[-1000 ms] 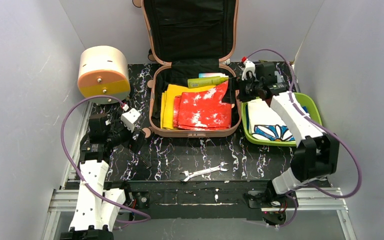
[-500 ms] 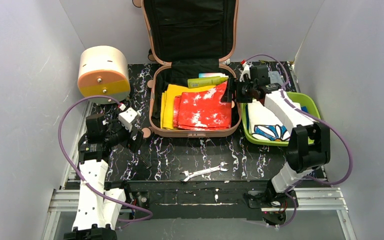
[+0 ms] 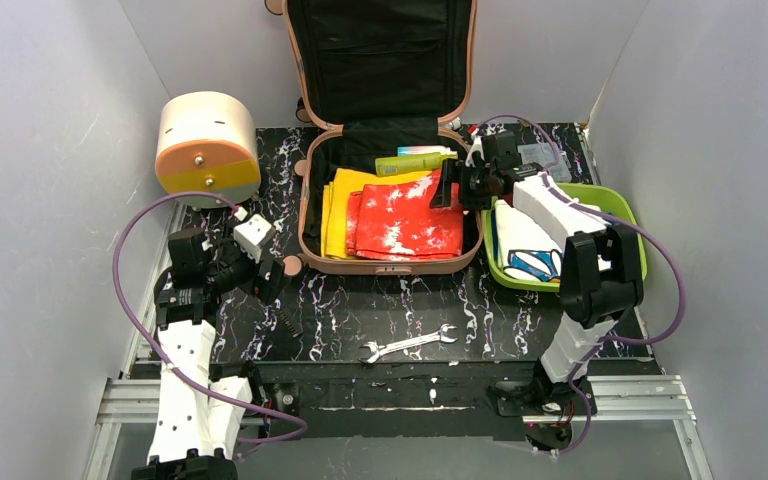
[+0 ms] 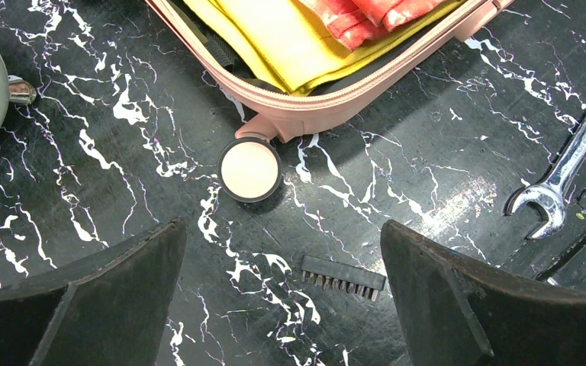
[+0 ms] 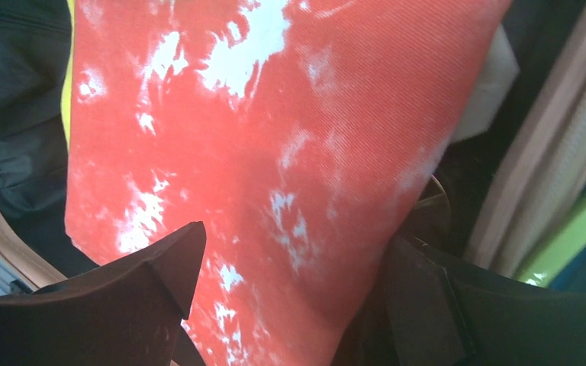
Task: Open, take out, and arrange the luggage
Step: Pick up the clothes from the opened luggage.
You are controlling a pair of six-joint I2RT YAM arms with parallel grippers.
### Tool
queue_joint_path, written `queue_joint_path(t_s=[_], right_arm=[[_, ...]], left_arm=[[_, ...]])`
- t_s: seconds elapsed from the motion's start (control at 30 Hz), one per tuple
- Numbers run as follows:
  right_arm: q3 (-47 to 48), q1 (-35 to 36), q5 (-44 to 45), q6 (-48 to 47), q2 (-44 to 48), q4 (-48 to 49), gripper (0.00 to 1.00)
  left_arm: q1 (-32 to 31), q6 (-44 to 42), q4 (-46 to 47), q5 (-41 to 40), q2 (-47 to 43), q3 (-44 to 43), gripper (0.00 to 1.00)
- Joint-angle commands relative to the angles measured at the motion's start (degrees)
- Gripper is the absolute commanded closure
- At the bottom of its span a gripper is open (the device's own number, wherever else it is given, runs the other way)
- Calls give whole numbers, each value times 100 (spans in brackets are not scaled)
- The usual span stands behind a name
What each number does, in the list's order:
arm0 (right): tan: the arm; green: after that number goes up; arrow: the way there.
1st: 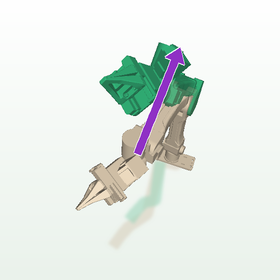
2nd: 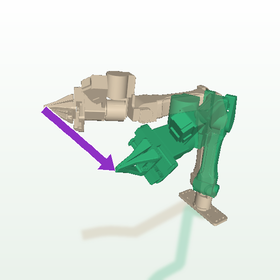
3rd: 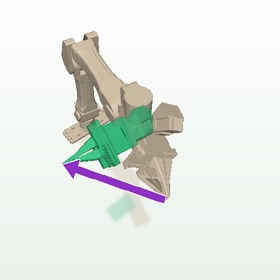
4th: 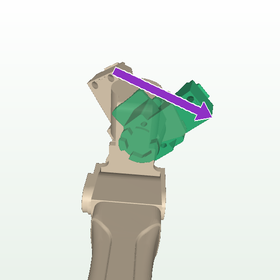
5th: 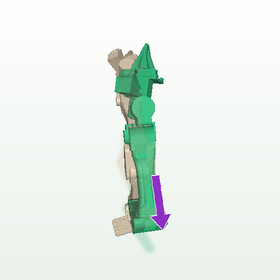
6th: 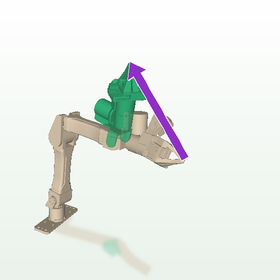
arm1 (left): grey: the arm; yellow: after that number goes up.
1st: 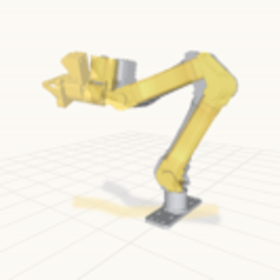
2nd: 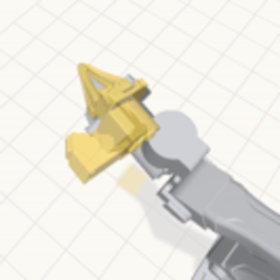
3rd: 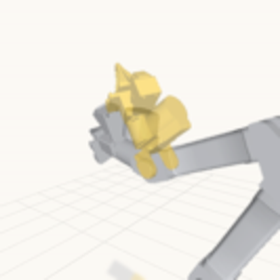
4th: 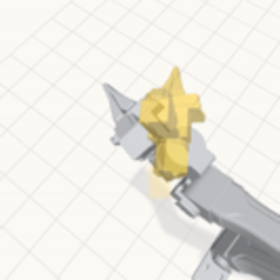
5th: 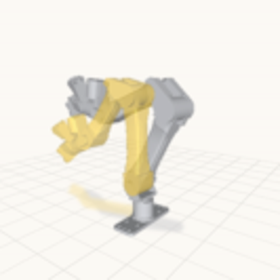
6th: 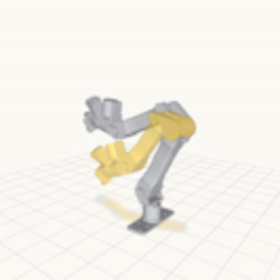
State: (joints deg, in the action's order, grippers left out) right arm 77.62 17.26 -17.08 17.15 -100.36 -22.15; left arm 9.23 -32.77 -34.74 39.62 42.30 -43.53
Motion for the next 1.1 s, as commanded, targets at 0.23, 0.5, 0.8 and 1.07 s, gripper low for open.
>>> queue_joint_path(t_s=[0.23, 0.5, 0.8, 1.07], right_arm=[[289, -25, -990, 301, -440, 39, 17], [227, -91, -1203, 435, -603, 71, 32], [542, -91, -1368, 174, -872, -226, 89], [1423, -95, -860, -393, 62, -1111, 99]], left_arm=[[76, 43, 71, 187, -13, 109, 2], [87, 61, 83, 222, -30, 108, 2], [109, 69, 82, 221, -72, 125, 2], [115, 86, 86, 235, -117, 104, 2]])
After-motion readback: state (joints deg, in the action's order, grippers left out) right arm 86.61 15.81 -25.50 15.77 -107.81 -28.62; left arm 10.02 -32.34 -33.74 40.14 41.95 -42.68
